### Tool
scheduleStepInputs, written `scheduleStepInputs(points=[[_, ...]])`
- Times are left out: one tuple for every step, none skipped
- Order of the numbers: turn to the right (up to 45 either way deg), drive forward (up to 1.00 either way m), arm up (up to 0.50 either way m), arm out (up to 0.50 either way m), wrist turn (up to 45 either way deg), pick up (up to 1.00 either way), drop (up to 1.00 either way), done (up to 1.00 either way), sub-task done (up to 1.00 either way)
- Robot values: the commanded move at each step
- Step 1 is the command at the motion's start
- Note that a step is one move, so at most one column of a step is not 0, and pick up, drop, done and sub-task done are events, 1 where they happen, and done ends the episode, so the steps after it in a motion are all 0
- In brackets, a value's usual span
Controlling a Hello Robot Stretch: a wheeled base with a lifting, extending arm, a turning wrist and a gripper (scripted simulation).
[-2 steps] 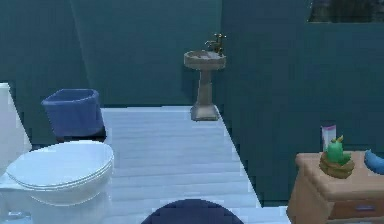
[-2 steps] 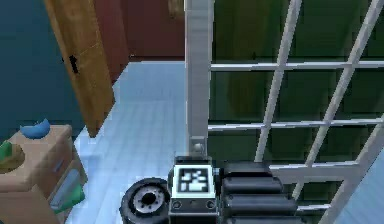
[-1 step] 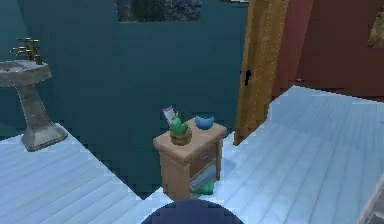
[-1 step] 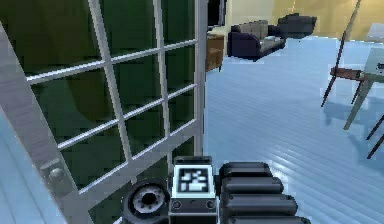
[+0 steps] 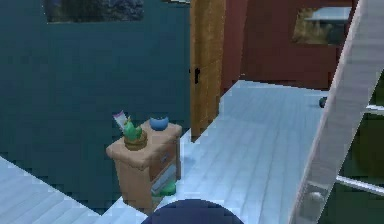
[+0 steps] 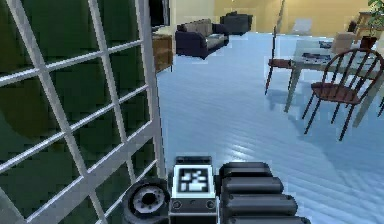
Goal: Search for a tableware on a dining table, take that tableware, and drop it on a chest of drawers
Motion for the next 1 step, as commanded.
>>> scheduleStepInputs(points=[[0.0, 0.55, 0.0, 0.0, 0.0, 0.0, 0.0, 0.0, 0.0]])
